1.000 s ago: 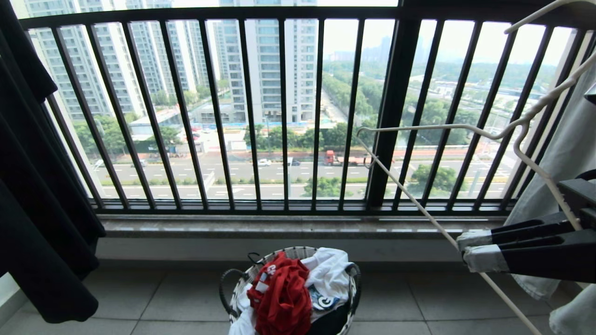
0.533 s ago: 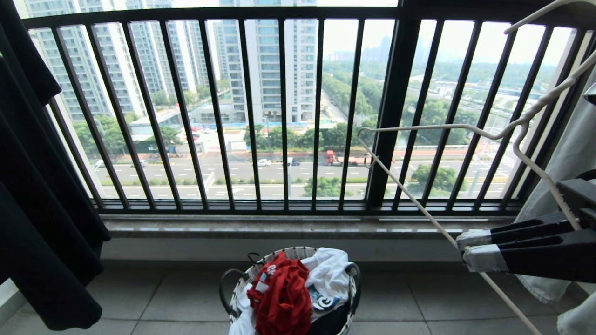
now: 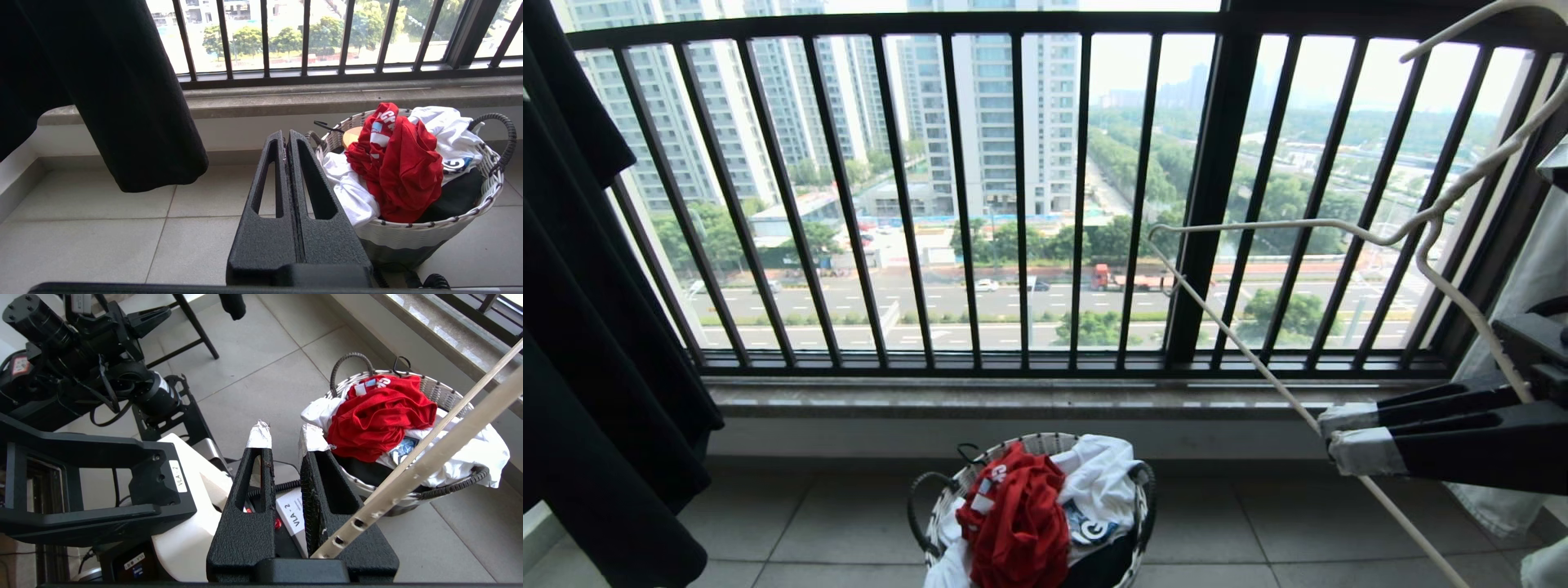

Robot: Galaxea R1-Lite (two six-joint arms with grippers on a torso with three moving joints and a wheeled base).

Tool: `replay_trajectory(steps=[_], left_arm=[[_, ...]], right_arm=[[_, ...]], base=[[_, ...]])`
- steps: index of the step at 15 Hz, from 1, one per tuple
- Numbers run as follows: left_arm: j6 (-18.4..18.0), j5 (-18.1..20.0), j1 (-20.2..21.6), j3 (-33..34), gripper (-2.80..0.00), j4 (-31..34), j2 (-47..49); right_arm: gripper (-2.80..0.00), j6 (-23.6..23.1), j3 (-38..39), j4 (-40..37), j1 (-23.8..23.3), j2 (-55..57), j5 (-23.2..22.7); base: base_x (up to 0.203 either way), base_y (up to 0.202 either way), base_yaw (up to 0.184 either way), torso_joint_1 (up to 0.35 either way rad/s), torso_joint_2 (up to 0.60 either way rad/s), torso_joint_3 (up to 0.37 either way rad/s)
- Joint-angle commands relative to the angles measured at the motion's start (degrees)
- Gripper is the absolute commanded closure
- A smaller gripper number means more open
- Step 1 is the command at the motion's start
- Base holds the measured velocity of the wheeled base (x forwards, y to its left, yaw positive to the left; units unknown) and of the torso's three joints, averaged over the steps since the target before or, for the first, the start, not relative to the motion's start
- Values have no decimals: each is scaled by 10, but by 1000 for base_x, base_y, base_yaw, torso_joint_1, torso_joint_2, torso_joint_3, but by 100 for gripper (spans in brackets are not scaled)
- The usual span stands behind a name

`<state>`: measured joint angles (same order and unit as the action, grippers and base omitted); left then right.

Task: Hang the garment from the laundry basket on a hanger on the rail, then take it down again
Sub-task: Pick up clothes from the basket

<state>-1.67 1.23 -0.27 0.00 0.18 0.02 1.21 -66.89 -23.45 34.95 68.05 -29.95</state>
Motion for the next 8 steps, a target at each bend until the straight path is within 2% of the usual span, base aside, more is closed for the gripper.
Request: replay_trajectory(steps=[1,8], left_arm=[[0,0,0,0,0,0,0],[-1,0,0,0,0,0,0]], right_arm=[[0,0,1,-2,0,1,1],[0,1,5,12,-1,4,4]], base=[[0,0,0,0,0,0],[0,0,0,0,0,0]])
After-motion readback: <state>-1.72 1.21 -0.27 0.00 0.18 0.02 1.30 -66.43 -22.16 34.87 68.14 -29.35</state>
